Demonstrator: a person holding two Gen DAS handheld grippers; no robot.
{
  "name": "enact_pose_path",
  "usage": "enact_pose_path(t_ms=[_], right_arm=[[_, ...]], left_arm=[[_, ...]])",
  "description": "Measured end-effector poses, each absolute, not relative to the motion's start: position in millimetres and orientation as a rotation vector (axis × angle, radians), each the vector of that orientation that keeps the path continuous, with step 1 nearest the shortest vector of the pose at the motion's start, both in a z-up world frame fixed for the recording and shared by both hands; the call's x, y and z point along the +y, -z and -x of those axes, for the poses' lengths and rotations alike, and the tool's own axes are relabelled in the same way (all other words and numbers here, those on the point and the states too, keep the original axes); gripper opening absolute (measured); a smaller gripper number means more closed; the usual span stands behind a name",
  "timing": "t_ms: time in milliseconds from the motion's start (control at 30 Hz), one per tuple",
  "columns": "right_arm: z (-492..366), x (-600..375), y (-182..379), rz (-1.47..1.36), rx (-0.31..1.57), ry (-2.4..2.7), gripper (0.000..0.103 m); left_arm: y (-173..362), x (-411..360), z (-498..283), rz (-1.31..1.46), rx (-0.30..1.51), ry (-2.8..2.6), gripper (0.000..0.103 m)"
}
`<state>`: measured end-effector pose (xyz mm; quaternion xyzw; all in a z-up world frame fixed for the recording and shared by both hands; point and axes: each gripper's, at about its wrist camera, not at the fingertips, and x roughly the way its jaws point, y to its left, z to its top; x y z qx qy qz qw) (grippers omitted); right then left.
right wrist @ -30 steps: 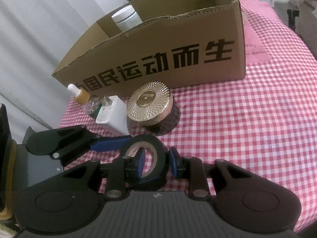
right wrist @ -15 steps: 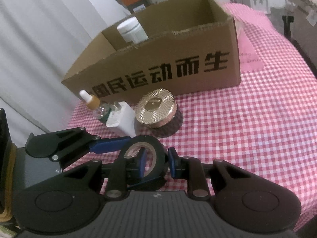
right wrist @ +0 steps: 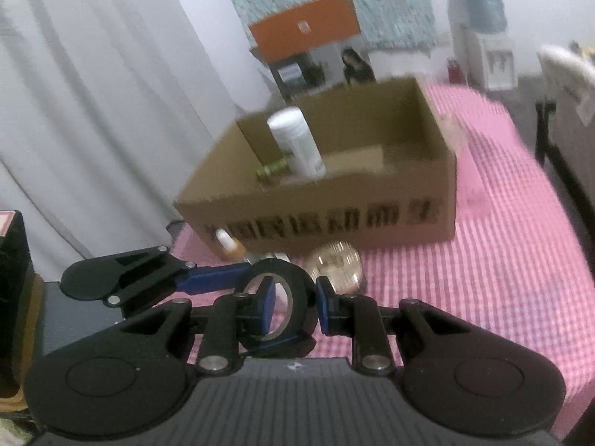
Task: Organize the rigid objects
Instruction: 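Carry the black tape roll with the right gripper over the box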
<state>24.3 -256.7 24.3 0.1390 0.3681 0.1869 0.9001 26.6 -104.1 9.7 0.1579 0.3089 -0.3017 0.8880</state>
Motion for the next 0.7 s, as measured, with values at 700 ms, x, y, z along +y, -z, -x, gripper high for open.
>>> enact_pose_path(t_ms=[700], right_arm=[[-184,-246,-75,-0.180,0.784,-0.500,0.025]], left_arm=[[-51,-111,-164,-0.282,0.704,0.517,0.067]])
